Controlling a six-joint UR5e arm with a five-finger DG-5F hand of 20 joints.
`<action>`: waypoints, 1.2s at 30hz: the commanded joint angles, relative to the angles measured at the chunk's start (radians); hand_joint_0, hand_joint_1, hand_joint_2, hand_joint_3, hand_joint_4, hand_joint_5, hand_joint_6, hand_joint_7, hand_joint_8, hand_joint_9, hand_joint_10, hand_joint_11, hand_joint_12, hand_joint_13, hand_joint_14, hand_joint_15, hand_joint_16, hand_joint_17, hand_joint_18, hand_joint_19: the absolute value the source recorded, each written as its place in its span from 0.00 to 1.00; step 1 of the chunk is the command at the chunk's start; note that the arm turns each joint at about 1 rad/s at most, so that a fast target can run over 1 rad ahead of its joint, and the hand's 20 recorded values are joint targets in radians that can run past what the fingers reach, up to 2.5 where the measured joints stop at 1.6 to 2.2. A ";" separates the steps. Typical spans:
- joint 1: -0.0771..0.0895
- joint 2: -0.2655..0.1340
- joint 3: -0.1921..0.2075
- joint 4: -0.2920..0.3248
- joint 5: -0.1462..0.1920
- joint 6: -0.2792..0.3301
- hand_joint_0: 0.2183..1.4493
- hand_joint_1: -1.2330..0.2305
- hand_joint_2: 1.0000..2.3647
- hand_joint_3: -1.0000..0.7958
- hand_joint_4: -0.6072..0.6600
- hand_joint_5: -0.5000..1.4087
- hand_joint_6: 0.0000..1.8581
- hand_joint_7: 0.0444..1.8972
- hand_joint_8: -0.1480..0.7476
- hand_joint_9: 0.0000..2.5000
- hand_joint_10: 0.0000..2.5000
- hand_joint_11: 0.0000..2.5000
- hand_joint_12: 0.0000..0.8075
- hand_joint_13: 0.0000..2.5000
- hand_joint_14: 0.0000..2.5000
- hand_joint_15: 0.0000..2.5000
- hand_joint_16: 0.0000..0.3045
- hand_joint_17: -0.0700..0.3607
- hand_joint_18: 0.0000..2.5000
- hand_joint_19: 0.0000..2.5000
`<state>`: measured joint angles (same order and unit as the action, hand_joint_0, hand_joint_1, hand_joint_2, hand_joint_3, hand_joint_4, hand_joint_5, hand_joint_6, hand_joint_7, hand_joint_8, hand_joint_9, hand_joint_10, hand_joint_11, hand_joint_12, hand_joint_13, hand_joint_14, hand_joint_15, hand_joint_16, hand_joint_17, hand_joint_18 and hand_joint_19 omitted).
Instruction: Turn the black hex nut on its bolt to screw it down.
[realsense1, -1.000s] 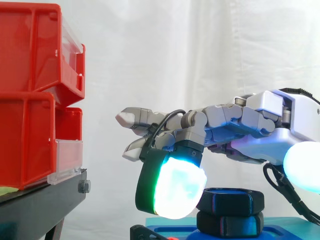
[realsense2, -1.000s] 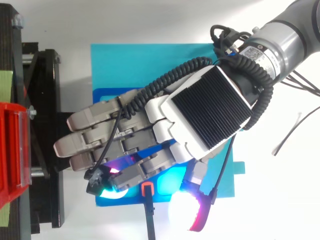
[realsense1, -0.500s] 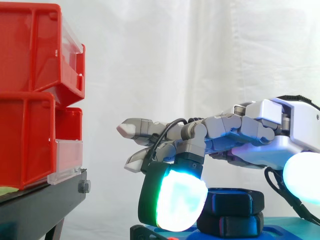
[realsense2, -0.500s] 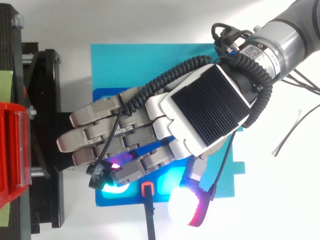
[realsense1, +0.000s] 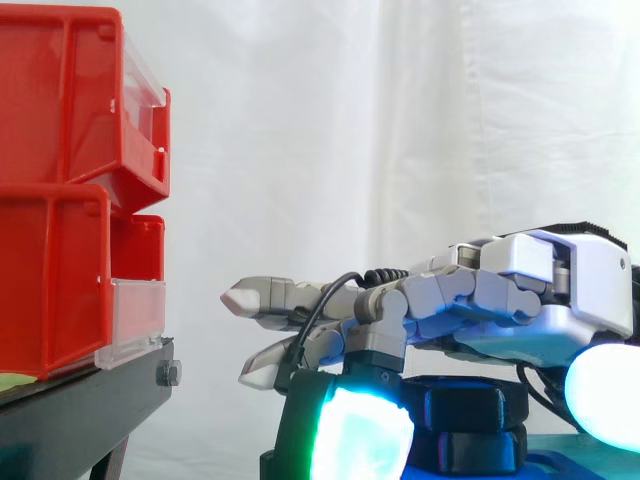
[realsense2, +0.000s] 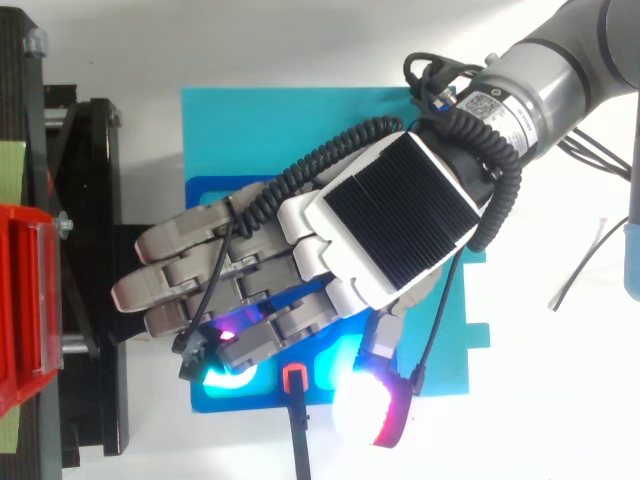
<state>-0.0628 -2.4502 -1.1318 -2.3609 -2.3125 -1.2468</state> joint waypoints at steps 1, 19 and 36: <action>-0.002 0.000 0.006 -0.006 -0.005 0.001 0.19 0.72 0.00 0.28 0.72 0.20 0.27 0.55 0.54 0.16 0.00 0.09 0.48 0.01 0.00 0.00 0.18 0.45 0.00 0.06; -0.020 -0.001 0.046 -0.024 -0.038 0.003 0.20 0.64 0.00 0.28 0.71 0.20 0.29 0.56 0.54 0.17 0.00 0.10 0.47 0.02 0.00 0.00 0.17 0.44 0.00 0.06; -0.046 -0.001 0.047 -0.037 -0.059 0.003 0.20 0.63 0.00 0.28 0.70 0.19 0.39 0.43 0.54 0.19 0.00 0.11 0.47 0.03 0.00 0.01 0.17 0.43 0.00 0.05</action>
<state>-0.1058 -2.4511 -1.0845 -2.3966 -2.3712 -1.2440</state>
